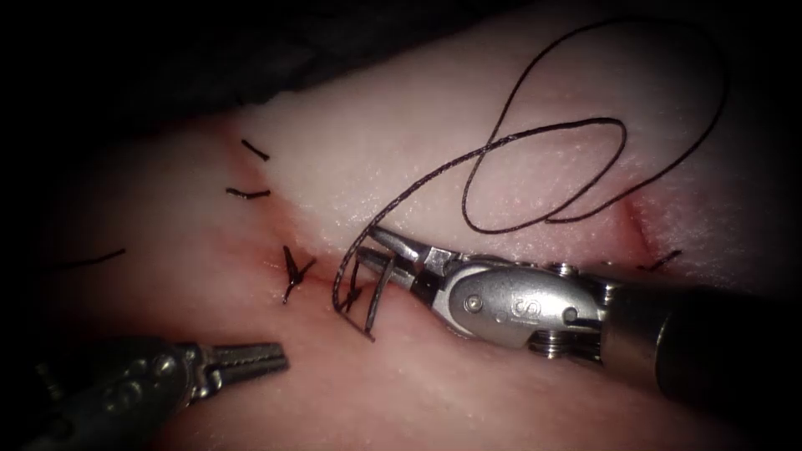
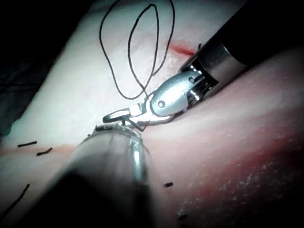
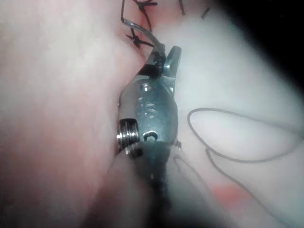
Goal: Wound Closure
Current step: Throw needle through skin above incision with right end-effector
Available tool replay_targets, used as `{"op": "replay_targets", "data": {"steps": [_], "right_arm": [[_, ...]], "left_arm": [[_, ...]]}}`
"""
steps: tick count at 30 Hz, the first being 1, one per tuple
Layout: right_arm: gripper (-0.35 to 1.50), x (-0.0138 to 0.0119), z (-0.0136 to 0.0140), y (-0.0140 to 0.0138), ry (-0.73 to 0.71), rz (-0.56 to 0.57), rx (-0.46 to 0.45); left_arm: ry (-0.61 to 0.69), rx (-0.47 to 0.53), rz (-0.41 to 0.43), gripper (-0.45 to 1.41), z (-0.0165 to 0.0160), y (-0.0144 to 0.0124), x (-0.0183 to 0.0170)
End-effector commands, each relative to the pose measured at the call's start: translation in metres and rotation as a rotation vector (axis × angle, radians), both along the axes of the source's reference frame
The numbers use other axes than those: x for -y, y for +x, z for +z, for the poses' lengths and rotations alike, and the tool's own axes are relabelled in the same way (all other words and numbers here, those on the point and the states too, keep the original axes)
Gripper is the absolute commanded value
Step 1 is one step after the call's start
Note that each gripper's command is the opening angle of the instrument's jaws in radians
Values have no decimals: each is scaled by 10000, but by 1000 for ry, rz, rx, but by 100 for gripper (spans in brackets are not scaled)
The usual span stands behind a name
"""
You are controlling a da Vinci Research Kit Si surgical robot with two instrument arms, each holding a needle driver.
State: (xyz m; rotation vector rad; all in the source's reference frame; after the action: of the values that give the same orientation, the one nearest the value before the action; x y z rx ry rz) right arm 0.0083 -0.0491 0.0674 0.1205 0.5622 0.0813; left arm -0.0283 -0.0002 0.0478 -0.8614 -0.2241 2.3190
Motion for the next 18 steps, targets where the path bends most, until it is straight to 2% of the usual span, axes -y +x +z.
{"op": "replay_targets", "data": {"steps": [1,8,13,16,18], "right_arm": [[-35,0,6,5,10,3,1],[-35,12,13,-11,78,-9,21],[-35,13,12,-12,107,-2,18],[-35,7,3,-8,118,7,11],[-35,-6,-15,1,115,55,-48]], "left_arm": [[-4,2,-1,-45,3,-5,-9],[-5,2,-1,-45,3,-4,-9],[-5,2,-1,-45,3,-4,-9],[-5,2,0,-45,3,-4,-9],[-5,2,0,-45,3,-4,-9]]}}
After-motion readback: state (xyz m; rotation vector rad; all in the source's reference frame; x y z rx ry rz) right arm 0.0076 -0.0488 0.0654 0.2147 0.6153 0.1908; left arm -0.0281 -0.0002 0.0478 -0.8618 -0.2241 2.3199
